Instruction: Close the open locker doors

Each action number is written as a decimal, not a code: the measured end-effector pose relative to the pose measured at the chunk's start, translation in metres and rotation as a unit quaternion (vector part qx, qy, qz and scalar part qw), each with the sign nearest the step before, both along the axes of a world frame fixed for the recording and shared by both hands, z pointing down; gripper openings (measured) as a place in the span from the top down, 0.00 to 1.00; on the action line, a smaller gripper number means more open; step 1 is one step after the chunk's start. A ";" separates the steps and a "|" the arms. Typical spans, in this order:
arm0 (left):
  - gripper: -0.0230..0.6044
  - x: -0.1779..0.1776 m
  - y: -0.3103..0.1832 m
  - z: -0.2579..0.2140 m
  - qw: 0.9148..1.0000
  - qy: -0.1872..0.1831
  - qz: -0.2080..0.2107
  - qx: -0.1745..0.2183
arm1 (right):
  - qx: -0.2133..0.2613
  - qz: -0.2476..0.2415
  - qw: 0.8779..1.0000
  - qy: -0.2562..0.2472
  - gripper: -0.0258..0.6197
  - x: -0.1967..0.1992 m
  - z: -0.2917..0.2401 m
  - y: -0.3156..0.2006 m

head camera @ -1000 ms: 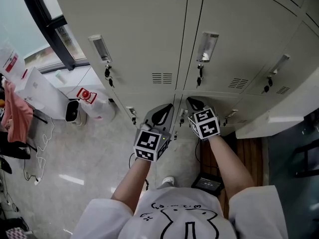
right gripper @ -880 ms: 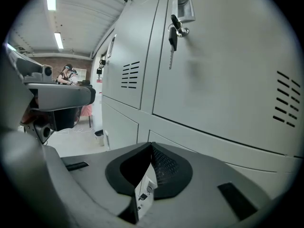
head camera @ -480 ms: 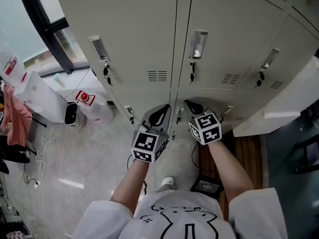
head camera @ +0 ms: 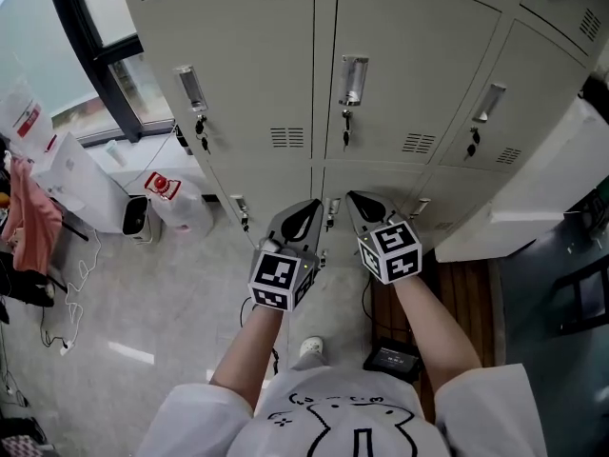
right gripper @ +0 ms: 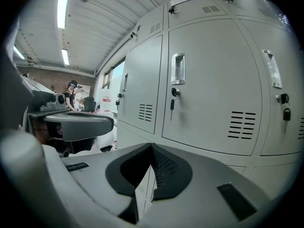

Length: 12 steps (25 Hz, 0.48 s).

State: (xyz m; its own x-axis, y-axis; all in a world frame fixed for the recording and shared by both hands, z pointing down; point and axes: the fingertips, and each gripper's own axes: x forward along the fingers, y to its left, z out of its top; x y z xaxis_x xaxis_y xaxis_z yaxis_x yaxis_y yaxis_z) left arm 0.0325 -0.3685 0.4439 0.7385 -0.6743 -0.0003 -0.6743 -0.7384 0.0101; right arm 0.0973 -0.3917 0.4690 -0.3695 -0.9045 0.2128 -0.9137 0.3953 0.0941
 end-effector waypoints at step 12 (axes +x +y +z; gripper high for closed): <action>0.93 0.013 0.081 -0.027 0.999 -0.001 -0.026 0.022 | 0.019 -0.012 1.000 -0.006 0.95 0.016 -0.031 0.091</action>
